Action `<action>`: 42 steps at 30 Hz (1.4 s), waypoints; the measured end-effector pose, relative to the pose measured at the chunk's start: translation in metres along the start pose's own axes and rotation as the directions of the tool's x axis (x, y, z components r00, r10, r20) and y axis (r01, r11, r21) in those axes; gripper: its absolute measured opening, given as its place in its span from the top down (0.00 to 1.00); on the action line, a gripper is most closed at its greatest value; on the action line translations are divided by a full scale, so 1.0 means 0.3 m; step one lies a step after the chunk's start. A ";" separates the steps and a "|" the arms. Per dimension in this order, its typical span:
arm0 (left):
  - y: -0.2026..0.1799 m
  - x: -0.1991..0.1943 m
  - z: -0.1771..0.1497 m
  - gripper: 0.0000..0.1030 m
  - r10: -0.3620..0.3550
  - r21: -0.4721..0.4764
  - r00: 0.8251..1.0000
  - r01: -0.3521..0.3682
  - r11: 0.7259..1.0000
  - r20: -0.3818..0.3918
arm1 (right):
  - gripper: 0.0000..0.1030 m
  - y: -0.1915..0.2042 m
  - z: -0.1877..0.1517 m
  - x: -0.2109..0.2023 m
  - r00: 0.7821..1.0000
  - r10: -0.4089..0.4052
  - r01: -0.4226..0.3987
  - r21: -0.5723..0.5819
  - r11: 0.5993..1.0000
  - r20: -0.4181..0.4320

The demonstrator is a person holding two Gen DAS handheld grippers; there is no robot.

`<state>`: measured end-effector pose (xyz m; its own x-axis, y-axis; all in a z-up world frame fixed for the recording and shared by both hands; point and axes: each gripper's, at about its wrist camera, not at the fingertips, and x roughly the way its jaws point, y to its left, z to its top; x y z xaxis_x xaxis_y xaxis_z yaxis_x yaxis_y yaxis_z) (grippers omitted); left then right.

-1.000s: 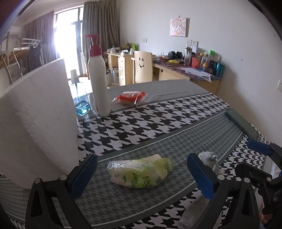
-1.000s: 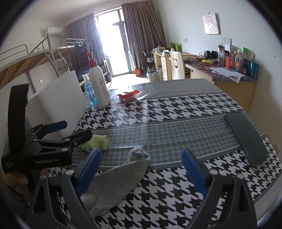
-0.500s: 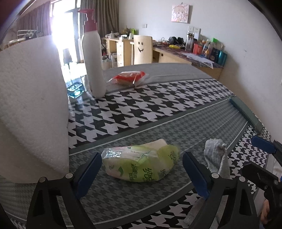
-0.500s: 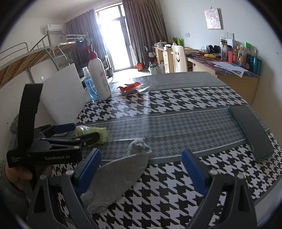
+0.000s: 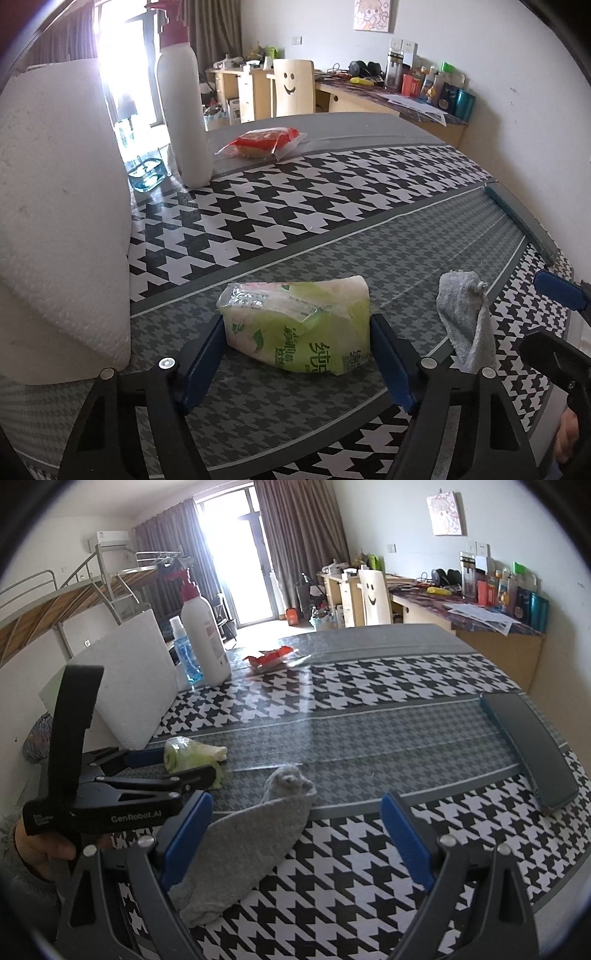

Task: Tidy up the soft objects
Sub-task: 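Lower the left tool onto the green-yellow packet while the right tool approaches the grey sock, then close the left tool on the packet while the right tool grasps the grey sock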

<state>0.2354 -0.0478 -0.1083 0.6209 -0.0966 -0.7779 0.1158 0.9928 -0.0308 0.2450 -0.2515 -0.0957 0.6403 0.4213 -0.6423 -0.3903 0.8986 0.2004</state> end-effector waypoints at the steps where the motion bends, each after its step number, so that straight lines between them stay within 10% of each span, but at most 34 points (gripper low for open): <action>1: -0.001 0.000 0.001 0.29 -0.002 0.000 1.000 0.002 1.000 0.002 | 0.08 0.001 -0.001 -0.001 1.000 0.001 -0.001 0.000 1.000 -0.002; 24: 0.039 -0.083 -0.028 0.31 -0.065 -0.037 0.994 0.069 0.997 0.088 | 0.08 0.102 -0.059 0.032 0.998 -0.010 0.004 -0.092 0.996 -0.068; 42: 0.053 -0.117 -0.043 0.31 -0.053 -0.052 0.989 0.061 0.997 0.137 | 0.44 0.168 -0.098 0.042 0.993 -0.028 0.010 -0.158 0.987 -0.114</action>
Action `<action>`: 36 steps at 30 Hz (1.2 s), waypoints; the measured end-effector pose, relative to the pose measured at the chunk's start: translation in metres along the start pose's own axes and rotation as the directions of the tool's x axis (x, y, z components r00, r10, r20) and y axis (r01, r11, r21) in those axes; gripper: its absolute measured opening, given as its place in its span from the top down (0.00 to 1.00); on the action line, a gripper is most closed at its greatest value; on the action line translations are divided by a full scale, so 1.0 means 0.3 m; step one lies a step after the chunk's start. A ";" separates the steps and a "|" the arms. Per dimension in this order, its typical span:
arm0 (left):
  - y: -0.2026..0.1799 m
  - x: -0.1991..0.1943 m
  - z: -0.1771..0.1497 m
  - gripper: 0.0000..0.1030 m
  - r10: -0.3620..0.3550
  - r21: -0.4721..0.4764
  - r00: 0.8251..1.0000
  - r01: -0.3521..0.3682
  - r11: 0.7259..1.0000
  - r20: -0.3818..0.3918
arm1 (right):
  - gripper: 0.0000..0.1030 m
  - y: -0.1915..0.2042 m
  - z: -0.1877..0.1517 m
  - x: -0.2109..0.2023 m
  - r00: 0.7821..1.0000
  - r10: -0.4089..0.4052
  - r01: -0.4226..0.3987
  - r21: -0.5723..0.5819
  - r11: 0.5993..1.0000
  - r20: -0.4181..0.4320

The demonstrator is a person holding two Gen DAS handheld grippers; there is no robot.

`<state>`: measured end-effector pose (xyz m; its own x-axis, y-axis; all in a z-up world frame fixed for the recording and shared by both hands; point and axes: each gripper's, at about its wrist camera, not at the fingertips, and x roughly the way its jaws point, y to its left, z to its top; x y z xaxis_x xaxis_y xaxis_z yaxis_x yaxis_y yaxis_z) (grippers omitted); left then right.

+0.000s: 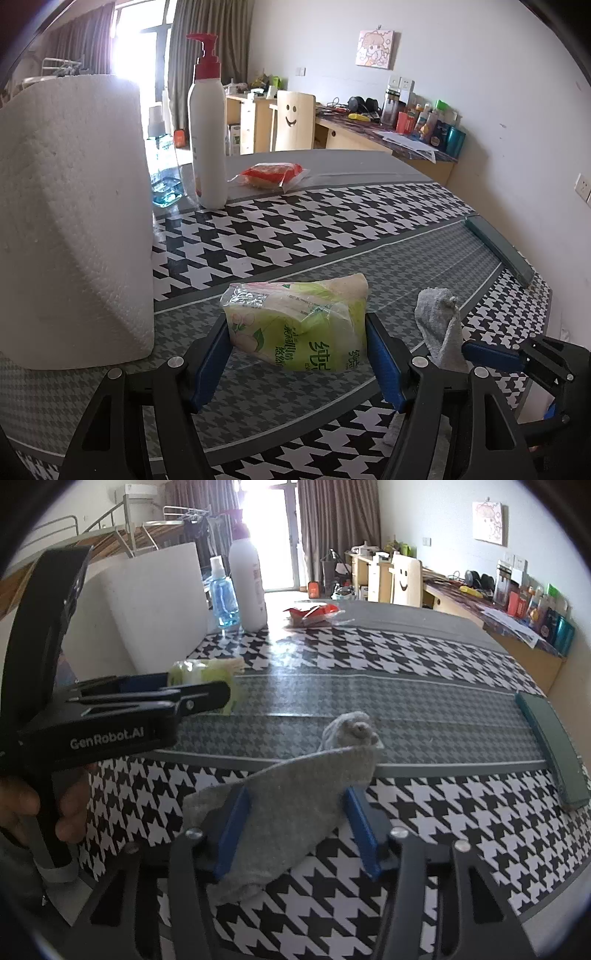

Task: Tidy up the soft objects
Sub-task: 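Close the left tool on the packet while the right tool grasps the grey sock, then lift and carry the packet and sock with both tools over the foam box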

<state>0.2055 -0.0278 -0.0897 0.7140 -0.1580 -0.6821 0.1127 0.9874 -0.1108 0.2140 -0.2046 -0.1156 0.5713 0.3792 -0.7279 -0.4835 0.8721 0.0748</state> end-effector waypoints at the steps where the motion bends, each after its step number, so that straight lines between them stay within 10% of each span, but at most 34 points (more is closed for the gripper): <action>1: -0.001 -0.001 0.000 0.31 0.002 0.000 1.000 -0.002 1.000 0.002 | 0.48 0.003 -0.002 0.001 1.000 -0.011 0.010 -0.004 1.000 -0.005; 8: -0.010 -0.018 0.001 0.31 0.002 0.006 1.000 -0.002 1.000 0.025 | 0.56 0.035 -0.006 0.009 0.996 -0.089 0.087 -0.051 0.995 -0.022; 15: -0.014 -0.044 0.004 0.31 -0.018 0.007 0.999 0.017 1.000 0.044 | 0.85 0.047 -0.007 -0.004 0.997 -0.072 0.070 -0.063 0.996 -0.033; 36: -0.046 -0.215 0.020 0.31 -0.023 0.036 0.990 0.018 0.999 0.142 | 0.86 -0.035 0.055 -0.151 0.988 -0.032 0.019 0.083 0.996 0.152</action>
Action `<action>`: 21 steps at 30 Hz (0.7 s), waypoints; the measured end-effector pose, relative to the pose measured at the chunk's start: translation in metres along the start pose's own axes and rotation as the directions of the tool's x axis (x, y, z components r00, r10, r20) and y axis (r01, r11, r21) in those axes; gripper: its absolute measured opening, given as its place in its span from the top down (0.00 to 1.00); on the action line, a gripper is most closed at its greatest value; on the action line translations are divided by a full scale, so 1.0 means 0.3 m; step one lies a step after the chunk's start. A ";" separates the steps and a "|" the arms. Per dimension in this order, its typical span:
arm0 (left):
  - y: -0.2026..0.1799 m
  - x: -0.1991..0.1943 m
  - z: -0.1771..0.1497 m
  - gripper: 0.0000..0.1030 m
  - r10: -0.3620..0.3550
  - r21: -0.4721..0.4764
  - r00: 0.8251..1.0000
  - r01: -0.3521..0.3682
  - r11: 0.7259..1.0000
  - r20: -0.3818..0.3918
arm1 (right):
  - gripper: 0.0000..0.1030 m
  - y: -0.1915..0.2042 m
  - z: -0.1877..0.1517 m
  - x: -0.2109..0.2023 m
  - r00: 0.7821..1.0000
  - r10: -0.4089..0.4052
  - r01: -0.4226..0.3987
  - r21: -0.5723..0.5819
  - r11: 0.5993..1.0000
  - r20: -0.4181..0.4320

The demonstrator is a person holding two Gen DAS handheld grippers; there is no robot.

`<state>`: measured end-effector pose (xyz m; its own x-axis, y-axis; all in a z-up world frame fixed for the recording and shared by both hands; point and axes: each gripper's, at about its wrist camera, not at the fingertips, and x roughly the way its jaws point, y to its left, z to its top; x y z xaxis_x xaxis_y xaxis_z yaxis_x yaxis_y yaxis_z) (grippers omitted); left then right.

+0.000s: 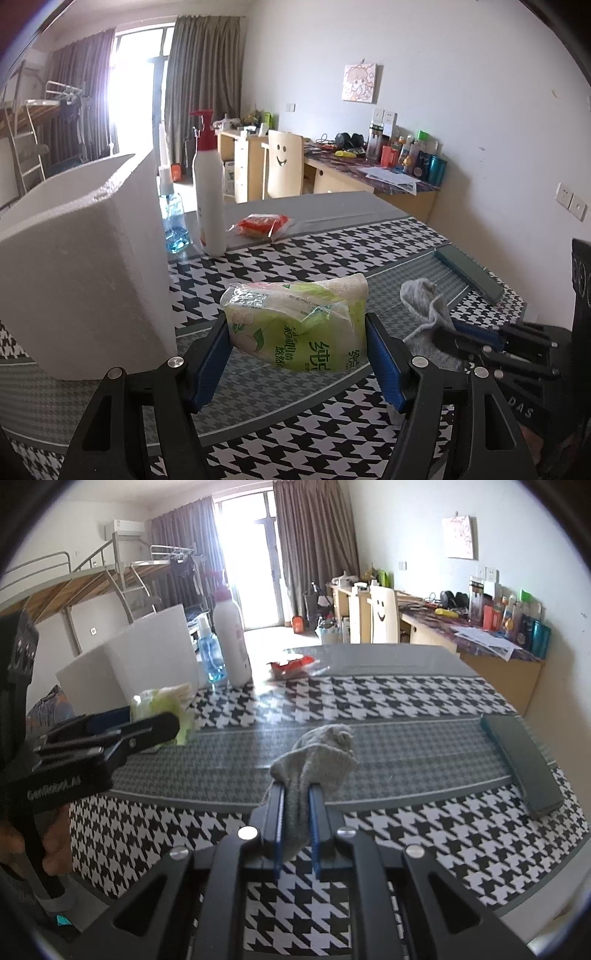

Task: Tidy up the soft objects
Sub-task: 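Lift and carry the packet and sock with both tools over the foam box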

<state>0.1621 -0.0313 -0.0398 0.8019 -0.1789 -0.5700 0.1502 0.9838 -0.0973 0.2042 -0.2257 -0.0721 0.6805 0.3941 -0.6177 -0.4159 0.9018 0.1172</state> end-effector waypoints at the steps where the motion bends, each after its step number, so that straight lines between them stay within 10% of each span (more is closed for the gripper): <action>1: -0.001 -0.005 0.000 0.31 -0.001 0.000 1.000 0.001 1.000 0.003 | 0.86 -0.001 0.006 -0.006 1.000 0.000 0.000 0.001 1.000 0.007; 21: 0.007 -0.107 0.064 0.31 0.014 0.015 0.997 -0.016 1.000 0.080 | 0.86 0.010 0.108 -0.083 0.989 0.036 -0.036 -0.003 0.999 0.140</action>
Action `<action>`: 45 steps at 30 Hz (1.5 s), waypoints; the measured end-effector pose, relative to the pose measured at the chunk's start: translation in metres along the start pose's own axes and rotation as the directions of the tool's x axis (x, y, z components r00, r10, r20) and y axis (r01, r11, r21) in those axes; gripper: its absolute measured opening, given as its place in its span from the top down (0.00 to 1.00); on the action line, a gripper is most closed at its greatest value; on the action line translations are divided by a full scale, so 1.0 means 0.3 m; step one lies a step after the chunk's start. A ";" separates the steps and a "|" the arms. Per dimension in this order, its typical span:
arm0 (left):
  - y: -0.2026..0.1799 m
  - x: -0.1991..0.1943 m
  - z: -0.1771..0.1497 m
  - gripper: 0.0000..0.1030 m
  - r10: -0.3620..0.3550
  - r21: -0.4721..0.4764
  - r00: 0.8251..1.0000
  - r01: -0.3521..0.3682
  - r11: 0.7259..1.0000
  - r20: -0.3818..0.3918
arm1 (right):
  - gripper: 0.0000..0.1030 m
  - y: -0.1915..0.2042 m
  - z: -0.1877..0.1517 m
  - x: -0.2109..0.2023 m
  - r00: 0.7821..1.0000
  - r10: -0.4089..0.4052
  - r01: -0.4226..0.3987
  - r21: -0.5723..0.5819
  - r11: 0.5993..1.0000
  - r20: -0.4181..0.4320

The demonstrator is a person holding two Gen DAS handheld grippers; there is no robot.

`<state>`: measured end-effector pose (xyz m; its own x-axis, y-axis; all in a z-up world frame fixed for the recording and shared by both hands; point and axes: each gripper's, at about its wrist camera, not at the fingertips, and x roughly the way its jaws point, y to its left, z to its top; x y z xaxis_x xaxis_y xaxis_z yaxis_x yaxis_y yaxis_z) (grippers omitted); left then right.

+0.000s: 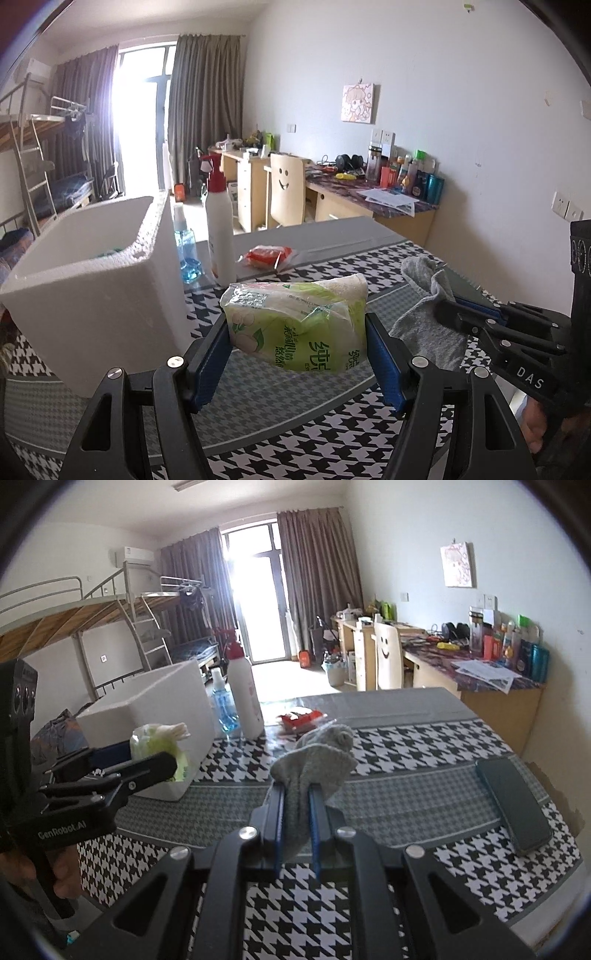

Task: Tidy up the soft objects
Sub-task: 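Lift and carry the packet and sock with both tools over the foam box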

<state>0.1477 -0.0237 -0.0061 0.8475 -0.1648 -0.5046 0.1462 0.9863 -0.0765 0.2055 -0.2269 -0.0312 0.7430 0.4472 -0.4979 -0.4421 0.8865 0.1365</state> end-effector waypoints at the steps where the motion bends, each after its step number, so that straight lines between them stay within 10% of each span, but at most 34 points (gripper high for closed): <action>1: 0.001 -0.004 0.005 0.31 0.002 0.001 1.000 -0.002 1.000 0.004 | 0.86 0.001 0.003 -0.002 1.000 0.000 0.000 -0.001 1.000 0.004; 45: 0.110 -0.135 0.154 0.31 0.081 0.014 0.983 -0.085 0.996 0.162 | 0.85 0.108 0.198 0.000 0.993 0.041 -0.033 -0.074 0.997 0.108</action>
<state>0.1418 0.0151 0.0516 0.9281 -0.0832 -0.3630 0.0811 0.9965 -0.0213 0.2210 -0.1912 0.0240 0.7742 0.4936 -0.3963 -0.5024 0.8600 0.0896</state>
